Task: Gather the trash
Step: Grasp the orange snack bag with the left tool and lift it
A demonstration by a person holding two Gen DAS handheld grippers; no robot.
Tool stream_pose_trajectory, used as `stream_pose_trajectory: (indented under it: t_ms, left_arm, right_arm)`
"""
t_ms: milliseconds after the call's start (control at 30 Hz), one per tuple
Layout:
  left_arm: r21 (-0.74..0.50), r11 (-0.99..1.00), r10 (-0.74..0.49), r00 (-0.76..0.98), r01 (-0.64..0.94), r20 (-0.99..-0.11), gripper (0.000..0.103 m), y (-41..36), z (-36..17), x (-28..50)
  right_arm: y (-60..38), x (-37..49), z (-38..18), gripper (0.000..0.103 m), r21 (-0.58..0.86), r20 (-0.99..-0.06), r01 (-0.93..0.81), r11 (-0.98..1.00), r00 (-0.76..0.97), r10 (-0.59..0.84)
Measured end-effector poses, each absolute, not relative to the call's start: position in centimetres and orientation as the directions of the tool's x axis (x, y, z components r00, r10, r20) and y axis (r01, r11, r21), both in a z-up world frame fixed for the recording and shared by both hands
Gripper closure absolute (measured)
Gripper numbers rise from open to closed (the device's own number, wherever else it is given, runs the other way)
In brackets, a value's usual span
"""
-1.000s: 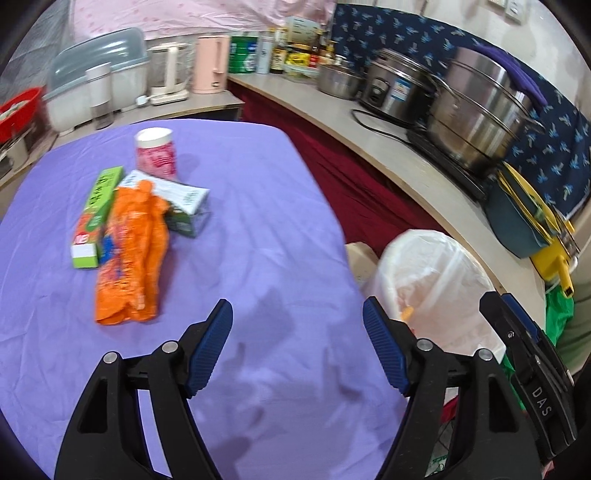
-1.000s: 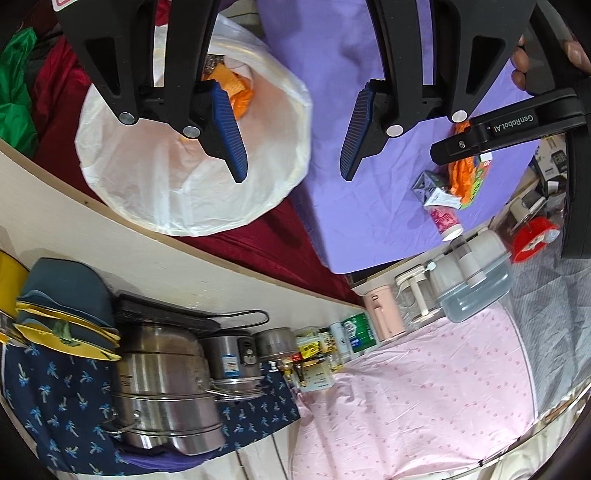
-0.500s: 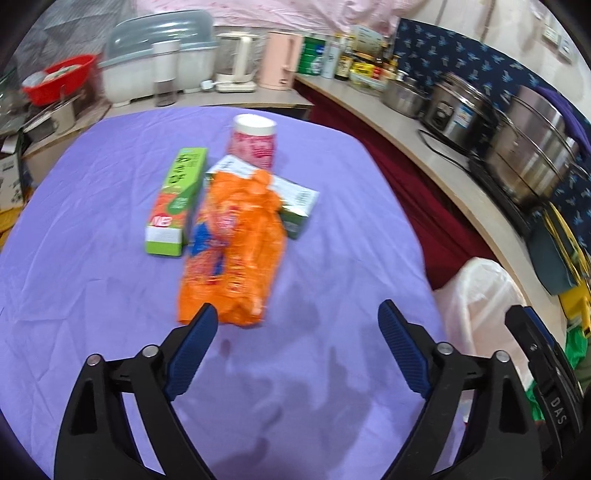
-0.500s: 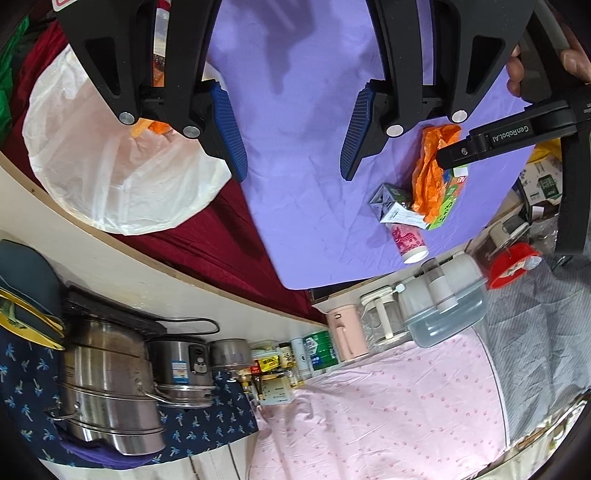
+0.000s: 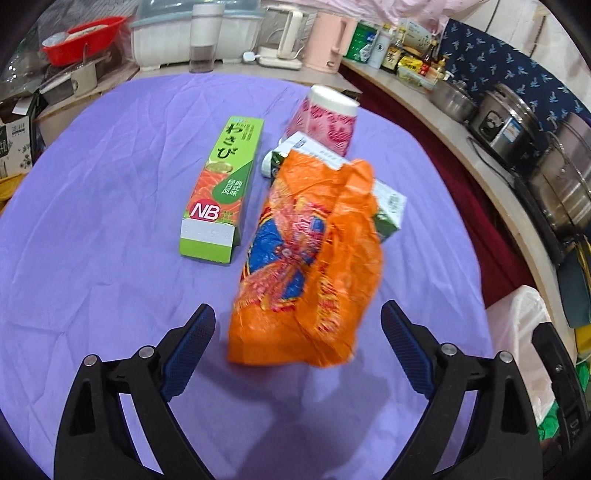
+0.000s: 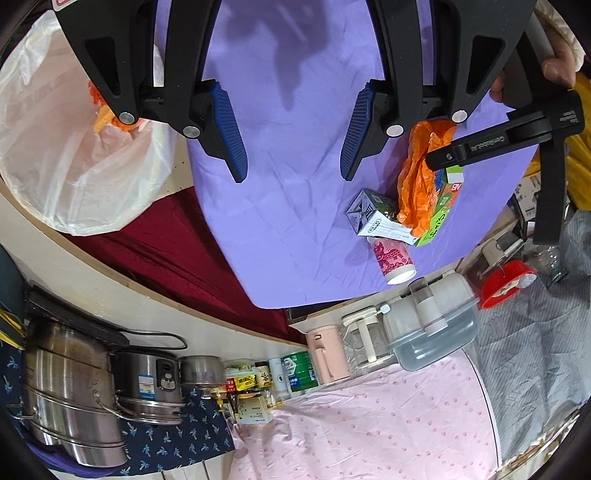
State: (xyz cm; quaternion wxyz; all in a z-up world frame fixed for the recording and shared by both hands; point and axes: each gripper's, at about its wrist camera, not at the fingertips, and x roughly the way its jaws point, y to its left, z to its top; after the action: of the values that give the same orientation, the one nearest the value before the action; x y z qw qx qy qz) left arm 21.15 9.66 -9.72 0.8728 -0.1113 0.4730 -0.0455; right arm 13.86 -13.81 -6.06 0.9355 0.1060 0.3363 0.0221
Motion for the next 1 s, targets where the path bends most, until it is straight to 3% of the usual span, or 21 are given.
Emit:
stream_pose_trajectory:
  t_ms: [333,400,700,800,1000]
  left_arm:
    - [-0.229,0.973,-0.196,0.526,0.002,-0.828,0.018,9.5,-11.9,23.3]
    - [-0.227,0.974,-0.2,0.529,0.015,-0.825,0.031,9.5,-11.8,23.3]
    - [-0.247,0.968,-0.233,0.519,0.044,-0.822,0.068,9.5,-11.3,22.7]
    - [-0.248,0.967,-0.237,0.529,0.052,-0.815,0.075,9.6,-10.6,22.1]
    - [-0.247,0.968,-0.232,0.56,0.049,-0.796,0.078,10.5,-8.8,21.1]
  right_arm:
    - [-12.2,16.6,-7.2,0.052,0.216,-0.644,0.004,0.976,0.752,0.139]
    - [-12.0,16.9,-7.3,0.052,0.217,-0.647,0.0,0.976,0.748,0.144]
    - [-11.1,17.1,-7.4,0.052,0.22,-0.652,-0.016,0.975,0.742,0.159]
    - [-11.0,17.1,-7.3,0.052,0.215,-0.651,-0.021,0.976,0.742,0.16]
    - [-10.6,17.1,-7.3,0.052,0.219,-0.65,-0.031,0.975,0.741,0.169]
